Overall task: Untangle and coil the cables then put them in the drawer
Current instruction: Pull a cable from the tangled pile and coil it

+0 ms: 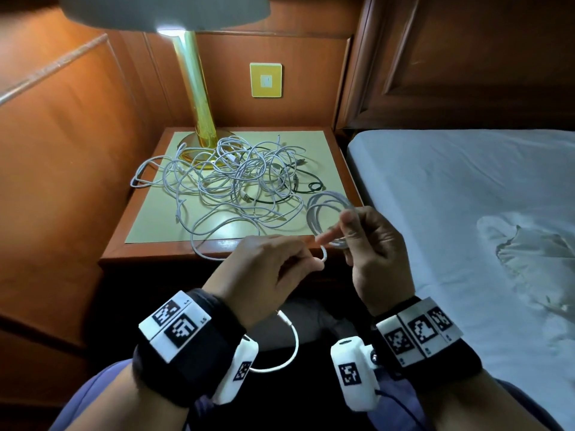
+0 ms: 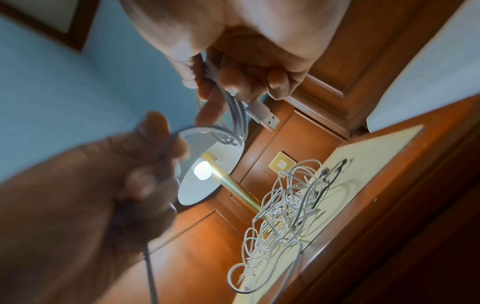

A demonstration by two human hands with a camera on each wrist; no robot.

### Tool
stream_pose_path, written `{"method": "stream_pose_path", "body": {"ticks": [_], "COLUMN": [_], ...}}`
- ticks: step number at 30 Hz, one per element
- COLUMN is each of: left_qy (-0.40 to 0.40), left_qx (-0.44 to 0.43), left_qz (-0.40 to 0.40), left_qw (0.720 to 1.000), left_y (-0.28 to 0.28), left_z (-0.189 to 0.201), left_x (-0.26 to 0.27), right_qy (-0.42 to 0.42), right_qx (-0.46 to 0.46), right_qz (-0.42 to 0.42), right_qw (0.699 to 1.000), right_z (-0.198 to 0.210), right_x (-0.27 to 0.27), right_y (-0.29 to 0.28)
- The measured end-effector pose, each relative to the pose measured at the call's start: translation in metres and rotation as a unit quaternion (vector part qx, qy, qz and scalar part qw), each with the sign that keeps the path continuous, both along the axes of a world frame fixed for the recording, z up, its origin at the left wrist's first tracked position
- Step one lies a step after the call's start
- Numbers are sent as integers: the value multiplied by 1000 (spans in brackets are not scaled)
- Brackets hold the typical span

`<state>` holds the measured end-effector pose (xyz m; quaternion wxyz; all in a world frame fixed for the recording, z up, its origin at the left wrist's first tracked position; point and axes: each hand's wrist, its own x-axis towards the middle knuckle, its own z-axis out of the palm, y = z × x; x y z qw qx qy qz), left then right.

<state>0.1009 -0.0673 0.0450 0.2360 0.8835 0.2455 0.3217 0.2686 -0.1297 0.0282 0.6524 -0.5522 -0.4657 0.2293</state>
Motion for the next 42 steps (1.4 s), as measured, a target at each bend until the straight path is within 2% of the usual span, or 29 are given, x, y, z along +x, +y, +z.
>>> {"method": "stream_pose_path", "body": {"ticks": [3,5,8,11,14,19,23,26,28,30,32,34,38,42], "left_qy": [16,28,32,10,-24,-61,-77,-93,-83,-76,-70,-59,-43,6], "left_qx": [9,12,-5,-3,-5,-25,7,17,25,33,45,47,-2,-22], "left_qz": [17,22,5,-26,-23,47,92,123,136,146,165,192,215,227], "left_qw": [1000,999,999,1000,999,997,993,988,987,986,983,978,976,974], "left_y": [7,11,8,5,7,13,26,35,36,38,43,50,55,48], "left_z": [-9,-13,-13,-9,-5,-7,-9,-11,-12,-15,-17,-17,-19,-23], "left_x": [1,-1,-2,0,0,-7,-15,-21,-21,-21,-25,-31,-40,-36], "right_qy": [69,78,34,-59,-159,-163,-182,-90,-37,8,109,214,340,392], "right_qx": [-10,-23,-31,-35,-57,-113,-177,-176,-155,-140,-132,-114,-70,-62], "right_qz": [-17,-15,6,27,48,79,137,196,206,180,140,102,34,24], "right_qw": [997,997,999,997,985,977,957,960,966,974,975,965,937,917], "right_z": [1,0,-1,-4,-9,-13,-10,-2,2,3,3,7,10,8], "right_x": [2,2,2,1,-1,2,12,15,15,16,20,26,32,26], "right_y": [3,3,2,0,-2,2,4,2,3,5,6,7,8,16]}}
